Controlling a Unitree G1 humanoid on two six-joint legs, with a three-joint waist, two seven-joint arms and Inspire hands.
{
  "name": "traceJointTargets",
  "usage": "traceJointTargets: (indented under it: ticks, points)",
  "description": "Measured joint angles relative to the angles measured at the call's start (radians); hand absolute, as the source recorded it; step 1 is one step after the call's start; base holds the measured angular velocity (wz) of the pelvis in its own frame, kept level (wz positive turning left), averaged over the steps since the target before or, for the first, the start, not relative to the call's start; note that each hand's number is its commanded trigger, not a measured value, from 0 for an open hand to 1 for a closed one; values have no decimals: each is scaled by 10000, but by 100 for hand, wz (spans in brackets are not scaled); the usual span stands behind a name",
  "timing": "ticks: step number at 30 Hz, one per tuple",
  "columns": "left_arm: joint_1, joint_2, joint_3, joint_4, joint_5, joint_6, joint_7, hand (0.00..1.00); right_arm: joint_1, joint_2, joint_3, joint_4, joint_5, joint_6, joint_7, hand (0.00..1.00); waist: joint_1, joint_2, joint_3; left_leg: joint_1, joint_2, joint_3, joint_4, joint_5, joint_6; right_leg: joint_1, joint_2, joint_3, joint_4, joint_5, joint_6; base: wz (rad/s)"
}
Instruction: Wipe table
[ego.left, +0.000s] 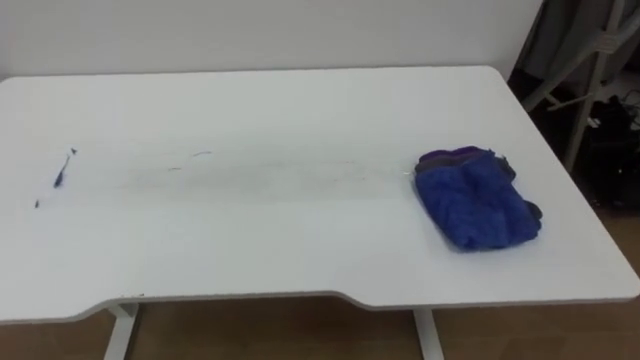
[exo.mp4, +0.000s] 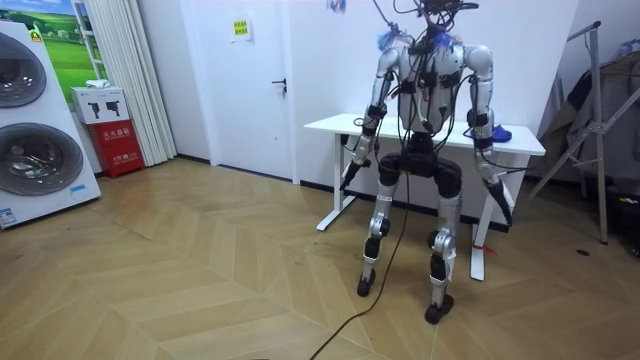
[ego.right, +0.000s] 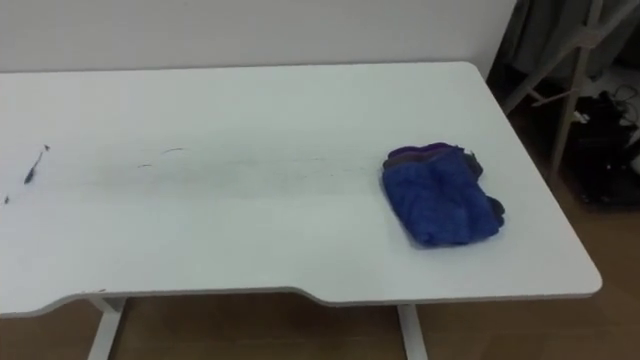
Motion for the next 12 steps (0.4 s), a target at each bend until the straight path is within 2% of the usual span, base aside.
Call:
traceJointTargets:
  ticks: [2, 5, 7, 12]
  points:
    - [-85, -90, -123, 2, 282, 5, 159, 0, -230, 34, 554, -222, 5, -25, 330, 0, 160, 15, 0, -2, -1, -40, 53, 0, 0, 66, 8, -31, -94, 2, 2, 7]
    - [-133, -141, -215, 3, 434, 15, 284, 0, -328, 74, 927, -368, 127, -62, 559, 0, 239, -18, 9, -30, -8, -188, 55, 1, 0, 154, 20, -50, -155, 8, 15, 16]
    - [-136, -150, -540, 4, 437, 127, 355, 0, -387, 128, 1259, -385, 581, -130, 660, 0, 285, -42, 20, -71, -35, -305, 54, 0, 0, 260, 22, -53, -296, 6, 18, 19]
    - [-93, -263, -554, 13, 638, 223, 503, 0, -190, 256, 1312, -367, 1665, -238, 841, 0, 381, -67, 65, -197, -71, -589, 67, 2, 1, 333, 8, -247, -344, 3, 23, 15]
